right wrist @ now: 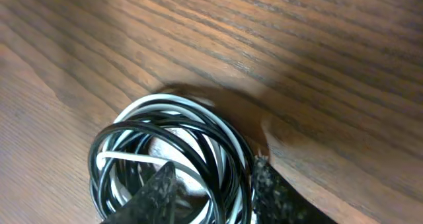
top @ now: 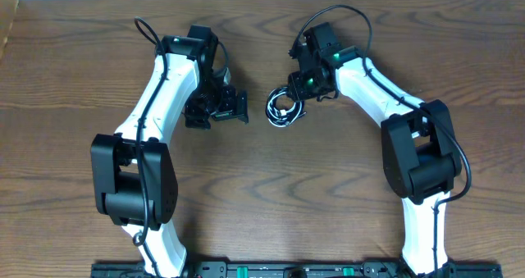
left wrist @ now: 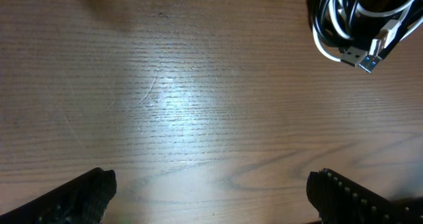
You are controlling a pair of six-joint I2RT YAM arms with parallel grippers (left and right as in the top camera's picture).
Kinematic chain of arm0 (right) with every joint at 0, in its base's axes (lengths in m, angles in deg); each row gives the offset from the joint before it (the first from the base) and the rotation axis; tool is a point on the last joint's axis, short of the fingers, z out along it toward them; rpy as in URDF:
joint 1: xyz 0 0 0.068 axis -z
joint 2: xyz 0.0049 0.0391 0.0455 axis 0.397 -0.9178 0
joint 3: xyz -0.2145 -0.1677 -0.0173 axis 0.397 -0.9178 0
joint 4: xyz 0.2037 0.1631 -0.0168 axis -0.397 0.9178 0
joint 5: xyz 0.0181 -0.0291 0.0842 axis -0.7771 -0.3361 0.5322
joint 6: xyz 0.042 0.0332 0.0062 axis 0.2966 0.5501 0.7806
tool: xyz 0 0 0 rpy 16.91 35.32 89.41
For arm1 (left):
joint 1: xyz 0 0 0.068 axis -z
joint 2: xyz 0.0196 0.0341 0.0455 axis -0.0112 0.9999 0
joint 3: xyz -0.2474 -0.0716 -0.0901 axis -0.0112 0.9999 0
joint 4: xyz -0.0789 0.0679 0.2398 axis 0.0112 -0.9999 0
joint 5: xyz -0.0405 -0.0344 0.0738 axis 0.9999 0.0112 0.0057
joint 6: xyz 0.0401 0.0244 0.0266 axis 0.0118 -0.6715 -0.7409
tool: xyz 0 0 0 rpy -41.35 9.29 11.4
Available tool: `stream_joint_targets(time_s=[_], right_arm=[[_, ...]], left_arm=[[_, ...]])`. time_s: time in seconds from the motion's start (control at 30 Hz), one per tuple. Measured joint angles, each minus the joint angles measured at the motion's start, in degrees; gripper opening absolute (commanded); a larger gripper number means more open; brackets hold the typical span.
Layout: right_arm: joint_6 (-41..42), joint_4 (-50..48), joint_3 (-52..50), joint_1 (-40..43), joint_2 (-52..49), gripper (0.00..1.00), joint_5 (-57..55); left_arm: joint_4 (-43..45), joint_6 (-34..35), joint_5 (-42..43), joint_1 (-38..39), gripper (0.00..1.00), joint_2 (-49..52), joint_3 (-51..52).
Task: Untangle cables
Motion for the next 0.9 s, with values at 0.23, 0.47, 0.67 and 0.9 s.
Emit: stream_joint_targets(time_s=[0.23,0.47,0.67,0.9], right_arm=[[-2.69,-0.13,-0.17,-0.59,0.0,0.11,1.95],[-3.45,-0.39,-0.24,-1.05,0.0,0.01,2.71],[-1.64,2.69,-0.17,-1.01,1.51,0.01,5.4],[-0.57,6.82,-0.13,-1.01,12.31,0.01,12.57]], left_arm=[[0.17,0.02,0.0,0.04,0.98,-0.02,0.0],[0.17,0.02,0.02,0.04,0.98,-0.02,0.0],[0.17,0.02,0.2,0.04,0.98,-0.02,0.0],[0.11,0.04,13.29,0.09,0.98,-0.02,0.0]])
